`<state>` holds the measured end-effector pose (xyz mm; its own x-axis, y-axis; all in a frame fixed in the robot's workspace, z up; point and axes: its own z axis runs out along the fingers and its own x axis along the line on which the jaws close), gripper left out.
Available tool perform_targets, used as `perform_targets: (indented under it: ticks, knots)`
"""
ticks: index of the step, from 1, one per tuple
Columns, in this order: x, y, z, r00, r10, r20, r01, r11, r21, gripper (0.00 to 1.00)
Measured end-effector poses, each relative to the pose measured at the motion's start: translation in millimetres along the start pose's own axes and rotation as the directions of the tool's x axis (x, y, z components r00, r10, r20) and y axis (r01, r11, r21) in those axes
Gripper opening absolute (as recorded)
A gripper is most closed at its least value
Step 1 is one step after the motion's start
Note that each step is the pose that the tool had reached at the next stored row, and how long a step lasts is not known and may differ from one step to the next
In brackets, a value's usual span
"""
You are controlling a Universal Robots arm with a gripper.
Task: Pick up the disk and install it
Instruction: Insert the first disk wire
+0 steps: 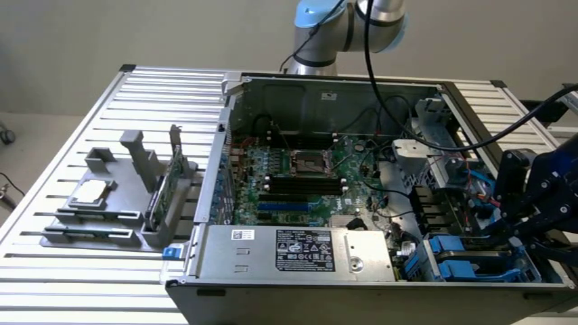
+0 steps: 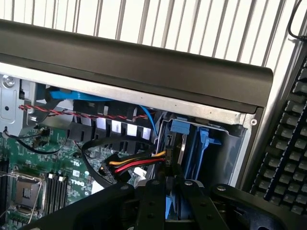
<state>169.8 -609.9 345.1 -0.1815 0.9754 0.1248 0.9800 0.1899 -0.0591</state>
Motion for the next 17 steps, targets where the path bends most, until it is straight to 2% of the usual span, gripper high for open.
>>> perform_targets:
  ticks: [3, 6, 17]
  knots:
    - [0.1, 0.1, 0.6, 1.0000, -0.001, 0.0024, 0.001, 0.9999, -0.0119, 0.17]
    - [0.6, -0.3, 0.8, 1.0000, 0.006, 0.0032, -0.006, 0.9998, -0.0193, 0.17]
    - [2.1, -3.8, 1.8, 0.9979, 0.064, -0.0001, -0.064, 0.9975, -0.0296, 0.17]
